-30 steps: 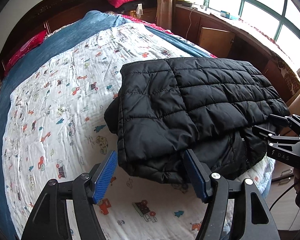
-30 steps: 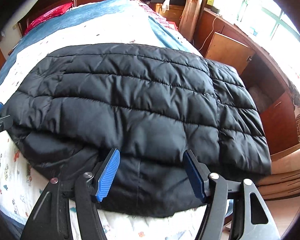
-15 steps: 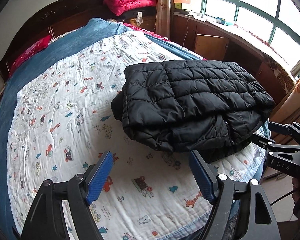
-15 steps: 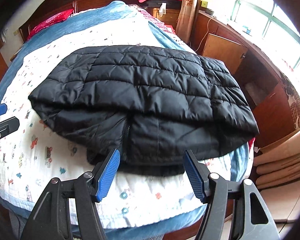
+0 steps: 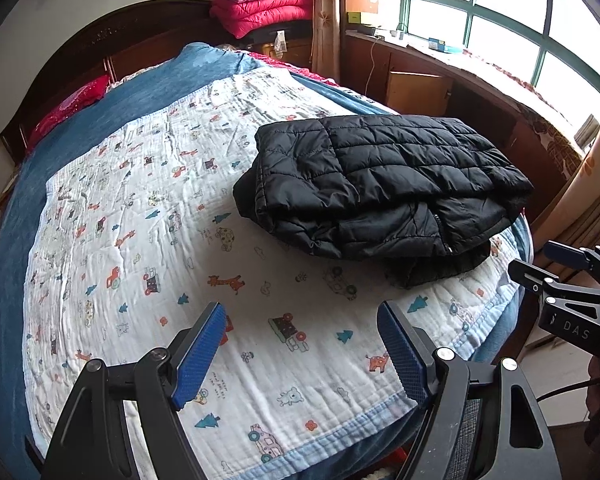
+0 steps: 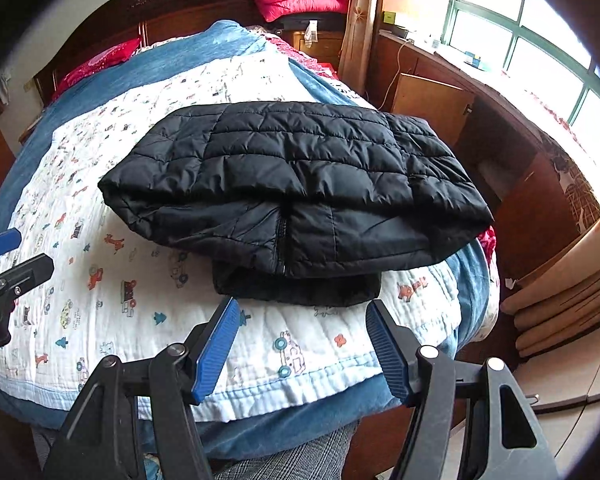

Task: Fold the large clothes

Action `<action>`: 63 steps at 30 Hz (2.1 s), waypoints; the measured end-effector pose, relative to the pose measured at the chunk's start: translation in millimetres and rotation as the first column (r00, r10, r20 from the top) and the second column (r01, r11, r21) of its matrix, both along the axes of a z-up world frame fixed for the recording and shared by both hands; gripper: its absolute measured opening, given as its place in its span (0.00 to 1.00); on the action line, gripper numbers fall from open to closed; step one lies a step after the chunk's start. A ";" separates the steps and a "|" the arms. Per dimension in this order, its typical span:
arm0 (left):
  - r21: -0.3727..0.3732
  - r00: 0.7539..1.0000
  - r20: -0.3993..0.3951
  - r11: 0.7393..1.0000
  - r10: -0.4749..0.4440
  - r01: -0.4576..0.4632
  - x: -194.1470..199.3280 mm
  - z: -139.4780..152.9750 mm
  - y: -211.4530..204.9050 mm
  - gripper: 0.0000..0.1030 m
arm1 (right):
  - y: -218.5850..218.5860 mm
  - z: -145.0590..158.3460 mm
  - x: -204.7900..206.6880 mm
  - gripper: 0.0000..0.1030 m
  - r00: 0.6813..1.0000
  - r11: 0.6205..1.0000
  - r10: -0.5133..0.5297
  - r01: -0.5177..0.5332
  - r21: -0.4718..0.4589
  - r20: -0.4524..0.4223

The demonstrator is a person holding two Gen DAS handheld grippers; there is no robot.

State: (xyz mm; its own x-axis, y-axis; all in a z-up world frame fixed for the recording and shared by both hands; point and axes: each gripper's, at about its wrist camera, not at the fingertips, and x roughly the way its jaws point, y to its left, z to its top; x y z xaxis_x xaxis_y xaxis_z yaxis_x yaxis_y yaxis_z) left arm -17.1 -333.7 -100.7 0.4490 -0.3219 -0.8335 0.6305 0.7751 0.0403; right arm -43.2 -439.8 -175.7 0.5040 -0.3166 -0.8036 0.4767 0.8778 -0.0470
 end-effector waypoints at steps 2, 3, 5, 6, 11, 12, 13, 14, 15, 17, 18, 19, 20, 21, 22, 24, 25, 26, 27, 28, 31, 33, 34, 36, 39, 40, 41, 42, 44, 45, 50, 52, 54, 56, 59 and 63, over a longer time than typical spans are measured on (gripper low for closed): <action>-0.009 1.000 -0.005 1.000 -0.008 0.008 -6.1 1.5 1.5 0.81 | 2.0 0.7 -5.1 0.70 1.000 1.000 -0.010 0.010 0.007 0.002; -0.010 1.000 -0.003 1.000 -0.009 0.009 -8.5 2.4 2.6 0.81 | 3.0 0.8 -7.1 0.70 1.000 1.000 -0.013 0.013 0.013 0.001; -0.011 1.000 0.009 1.000 -0.009 0.010 -12.3 5.0 4.0 0.81 | 5.2 2.5 -11.2 0.70 1.000 1.000 -0.016 0.016 0.014 0.005; -0.013 1.000 0.009 1.000 -0.009 0.009 -12.3 5.9 4.4 0.81 | 6.6 3.1 -12.9 0.70 1.000 1.000 -0.017 0.017 0.011 0.006; -0.019 1.000 0.008 1.000 -0.011 0.011 -13.3 9.3 5.7 0.81 | 8.9 8.5 -17.0 0.70 1.000 1.000 -0.021 0.021 -0.007 0.016; -0.019 1.000 0.010 1.000 -0.012 0.012 -13.8 10.2 6.0 0.81 | 9.2 9.3 -17.6 0.70 1.000 1.000 -0.021 0.021 -0.010 0.017; -0.019 1.000 0.010 1.000 -0.013 0.013 -14.0 10.9 5.9 0.81 | 9.2 10.4 -17.9 0.70 1.000 1.000 -0.021 0.021 -0.012 0.020; -0.018 1.000 0.010 1.000 -0.014 0.014 -13.8 11.3 5.6 0.81 | 9.7 10.0 -18.0 0.70 1.000 1.000 -0.024 0.024 -0.011 0.020; -0.017 1.000 0.010 1.000 -0.016 0.016 -13.9 11.4 5.2 0.81 | 9.8 10.4 -18.1 0.70 1.000 1.000 -0.024 0.024 -0.011 0.021; -0.012 1.000 0.010 1.000 -0.020 0.020 -13.7 11.1 5.1 0.81 | 9.5 10.8 -18.1 0.70 1.000 1.000 -0.023 0.023 -0.006 0.022; -0.010 1.000 0.010 1.000 -0.022 0.022 -14.0 10.9 4.4 0.81 | 9.2 11.1 -17.9 0.70 1.000 1.000 -0.020 0.020 -0.005 0.022; -0.010 1.000 0.008 1.000 -0.023 0.023 -13.8 10.5 4.1 0.81 | 9.0 11.6 -17.8 0.70 1.000 1.000 -0.021 0.021 -0.004 0.022; -0.010 1.000 0.007 1.000 -0.025 0.025 -13.8 10.0 3.9 0.81 | 8.5 12.2 -17.8 0.70 1.000 1.000 -0.021 0.021 -0.006 0.021; -0.009 1.000 0.008 1.000 -0.026 0.026 -14.0 9.7 3.3 0.81 | 8.2 12.7 -17.8 0.70 1.000 1.000 -0.021 0.022 -0.008 0.022; -0.008 1.000 0.009 1.000 -0.028 0.028 -14.0 9.6 2.5 0.81 | 7.8 13.4 -17.9 0.70 1.000 1.000 -0.023 0.023 -0.007 0.022; -0.005 0.999 0.012 1.000 -0.029 0.029 -14.3 9.6 1.7 0.81 | 6.9 13.8 -17.8 0.70 0.999 1.000 -0.020 0.020 -0.006 0.025; -0.006 0.999 0.011 0.999 -0.031 0.031 -14.2 9.4 1.8 0.81 | 6.6 13.7 -17.5 0.70 1.000 1.000 -0.019 0.019 -0.008 0.024; -0.008 0.999 0.010 0.999 -0.033 0.033 -14.3 9.5 1.6 0.81 | 7.0 14.1 -17.8 0.70 0.999 1.000 -0.021 0.021 -0.011 0.025; -0.009 0.999 0.010 0.999 -0.032 0.032 -14.4 9.5 1.9 0.81 | 6.9 14.8 -17.7 0.70 0.999 1.000 -0.022 0.022 -0.013 0.027; -0.006 0.999 0.011 0.999 -0.032 0.032 -14.4 9.4 1.7 0.81 | 6.8 15.5 -17.7 0.70 0.999 1.000 -0.021 0.021 -0.012 0.029; 0.001 0.999 0.016 1.000 -0.029 0.029 -14.7 9.3 2.3 0.81 | 6.2 16.2 -18.2 0.70 0.999 1.000 -0.026 0.026 -0.014 0.033; -0.001 1.000 0.011 1.000 -0.028 0.028 -14.1 8.2 2.9 0.83 | 6.2 16.7 -19.0 0.75 0.999 0.999 -0.029 0.029 -0.016 0.039; 0.000 1.000 0.009 1.000 -0.026 0.026 -13.7 7.4 3.2 0.84 | 6.1 17.1 -19.2 0.77 0.999 0.999 -0.032 0.032 -0.019 0.043; 0.004 1.000 0.006 1.000 -0.021 0.021 -12.6 5.5 3.5 0.86 | 5.8 17.7 -18.8 0.77 0.999 0.999 -0.031 0.032 -0.021 0.045; 0.003 1.000 0.001 1.000 -0.020 0.020 -12.0 3.6 3.1 0.90 | 6.1 17.7 -18.7 0.78 0.999 1.000 -0.027 0.028 -0.014 0.045; 0.003 1.000 0.001 1.000 -0.022 0.022 -11.9 3.1 3.1 0.90 | 6.0 17.6 -18.3 0.78 0.999 1.000 -0.026 0.027 -0.013 0.044; 0.004 1.000 0.000 1.000 -0.023 0.023 -11.8 2.6 3.0 0.90 | 6.2 17.8 -18.2 0.78 0.999 1.000 -0.024 0.024 -0.012 0.045; 0.003 1.000 -0.001 1.000 -0.023 0.023 -12.0 2.4 3.2 0.91 | 6.2 17.7 -17.9 0.78 0.999 1.000 -0.021 0.021 -0.008 0.045; 0.002 1.000 -0.004 1.000 -0.022 0.022 -11.6 1.3 3.0 0.93 | 6.5 17.6 -17.0 0.78 0.999 1.000 -0.015 0.015 0.000 0.048; 0.002 1.000 -0.004 1.000 -0.022 0.022 -11.7 1.1 3.0 0.93 | 7.1 17.5 -16.4 0.78 0.999 1.000 -0.013 0.013 0.000 0.048; -0.001 1.000 -0.008 1.000 -0.020 0.020 -11.3 1.1 4.3 0.93 | 10.4 18.1 -15.0 0.79 0.999 1.000 -0.005 0.006 -0.010 0.049; 0.000 1.000 -0.010 1.000 -0.017 0.017 -10.5 0.4 4.8 0.93 | 10.4 18.2 -14.9 0.79 0.999 1.000 -0.005 0.005 -0.009 0.051; -0.002 1.000 -0.015 1.000 -0.011 0.011 -9.9 0.0 5.7 0.93 | 11.4 18.6 -14.3 0.79 0.999 1.000 -0.002 0.002 -0.009 0.050; -0.004 1.000 -0.017 1.000 -0.009 0.009 -10.1 0.3 6.5 0.93 | 12.1 18.8 -14.4 0.79 0.999 1.000 -0.004 0.005 -0.011 0.049; -0.004 1.000 -0.016 1.000 -0.011 0.011 -10.5 0.4 6.6 0.93 | 11.5 19.0 -14.1 0.79 0.999 1.000 -0.005 0.006 -0.006 0.051; -0.006 1.000 -0.023 1.000 -0.012 0.012 -11.2 0.0 6.2 0.93 | 10.1 19.4 -14.4 0.79 0.999 1.000 -0.006 0.007 -0.006 0.052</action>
State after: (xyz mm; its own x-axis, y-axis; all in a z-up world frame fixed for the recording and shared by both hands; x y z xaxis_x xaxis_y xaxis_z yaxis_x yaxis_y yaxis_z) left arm -28.2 -327.6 -100.7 0.4255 -0.3319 -0.8419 0.6404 0.7678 0.0210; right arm -57.6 -429.8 -156.3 0.5426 -0.3248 -0.7747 0.4842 0.8745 -0.0275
